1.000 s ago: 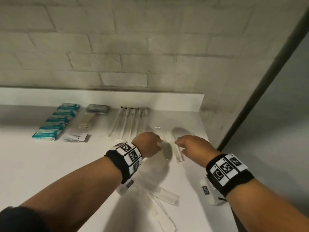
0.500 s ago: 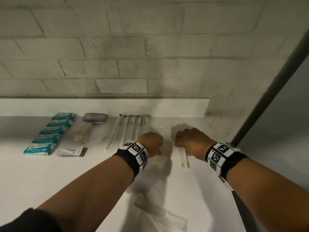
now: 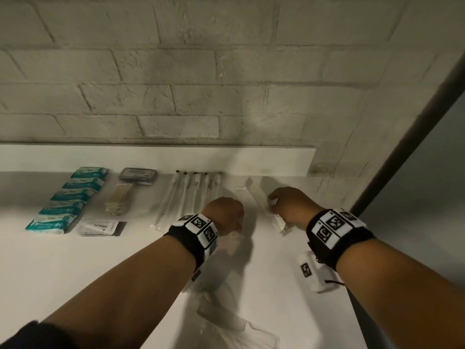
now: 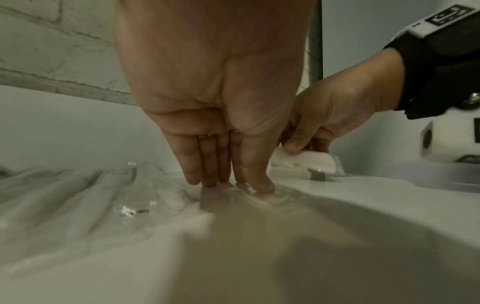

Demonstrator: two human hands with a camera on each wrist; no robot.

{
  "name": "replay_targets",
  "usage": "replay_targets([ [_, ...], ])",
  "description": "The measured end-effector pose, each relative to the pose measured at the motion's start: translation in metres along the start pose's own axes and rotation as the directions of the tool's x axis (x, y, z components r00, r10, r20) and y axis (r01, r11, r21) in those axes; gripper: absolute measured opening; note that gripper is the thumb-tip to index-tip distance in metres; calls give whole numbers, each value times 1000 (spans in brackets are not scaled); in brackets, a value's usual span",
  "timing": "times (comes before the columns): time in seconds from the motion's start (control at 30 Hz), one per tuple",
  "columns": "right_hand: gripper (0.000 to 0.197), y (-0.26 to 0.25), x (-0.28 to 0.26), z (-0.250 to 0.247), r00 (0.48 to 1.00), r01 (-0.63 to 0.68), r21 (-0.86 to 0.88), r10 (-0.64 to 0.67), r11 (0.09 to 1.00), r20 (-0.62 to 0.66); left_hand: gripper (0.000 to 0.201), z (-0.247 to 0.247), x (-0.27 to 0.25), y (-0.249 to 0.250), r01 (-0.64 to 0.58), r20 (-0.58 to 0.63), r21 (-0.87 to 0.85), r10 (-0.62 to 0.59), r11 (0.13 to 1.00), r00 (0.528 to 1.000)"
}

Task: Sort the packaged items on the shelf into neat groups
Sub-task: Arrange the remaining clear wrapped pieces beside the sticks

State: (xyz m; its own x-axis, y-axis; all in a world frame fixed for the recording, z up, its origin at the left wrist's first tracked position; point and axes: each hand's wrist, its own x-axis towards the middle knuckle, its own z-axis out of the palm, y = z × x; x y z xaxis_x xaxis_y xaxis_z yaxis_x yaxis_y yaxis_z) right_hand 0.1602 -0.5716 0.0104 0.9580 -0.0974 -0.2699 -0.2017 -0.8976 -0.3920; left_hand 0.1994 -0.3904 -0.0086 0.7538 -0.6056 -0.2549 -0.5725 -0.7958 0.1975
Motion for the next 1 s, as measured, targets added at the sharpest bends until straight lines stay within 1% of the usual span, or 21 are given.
replay_targets([
  [0.03,49,0,1,4,1000,-20,30,19,999,7,25,0,0,0,2,-6,-2,-2,1000,1000],
  [0.07,54,0,1,7,1000,-18,-5,18,1000,3,23,1,-1,0,3,-10,-6,-3,1000,1000],
  [0.13,55,1,-2,7,999,46,-205,-45,978,11,19,2,-2,0,15,-21,-31,-15,999,1000],
  [0.17,57,2,-3,6,995,96,-287,-84,953,52,17,3,-2,0,21,-26,-45,-22,999,999],
  [0.23,63,1,-6,5,977,183,-346,-133,920,164,17,4,-2,1,29,-25,-62,-31,998,999],
  [0.3,64,-2,-7,5,976,180,-348,-121,920,183,16,5,-2,2,32,-19,-70,-34,997,999],
  [0.37,64,-6,-2,12,984,136,-355,-83,925,160,15,6,-1,2,35,-19,-86,-37,996,999],
  [0.5,49,-18,3,26,994,72,-389,-36,918,99,8,5,0,1,27,-6,-78,-28,997,1000],
  [0.57,46,-20,3,29,996,58,-403,-27,913,82,10,5,0,1,9,2,-46,-9,999,1000],
  [0.63,48,-20,3,29,994,70,-444,-22,893,111,12,5,1,1,6,5,-34,-6,999,1000],
  [0.7,54,-17,3,27,986,120,-495,-46,861,159,9,6,2,0,8,4,-37,-8,999,1000],
  [0.77,58,-12,2,28,983,155,-523,-76,838,170,7,6,2,1,11,12,-40,-10,999,1000],
  [0.87,58,-11,-2,32,986,148,-492,-90,858,139,7,5,3,1,11,7,-29,-11,1000,1000],
  [0.93,62,-11,-6,30,989,131,-446,-83,885,125,10,4,2,1,4,3,-12,-4,1000,1000],
  [1.0,65,-12,-17,26,995,98,-352,-86,931,50,15,2,1,3,-11,10,14,11,1000,1000],
])
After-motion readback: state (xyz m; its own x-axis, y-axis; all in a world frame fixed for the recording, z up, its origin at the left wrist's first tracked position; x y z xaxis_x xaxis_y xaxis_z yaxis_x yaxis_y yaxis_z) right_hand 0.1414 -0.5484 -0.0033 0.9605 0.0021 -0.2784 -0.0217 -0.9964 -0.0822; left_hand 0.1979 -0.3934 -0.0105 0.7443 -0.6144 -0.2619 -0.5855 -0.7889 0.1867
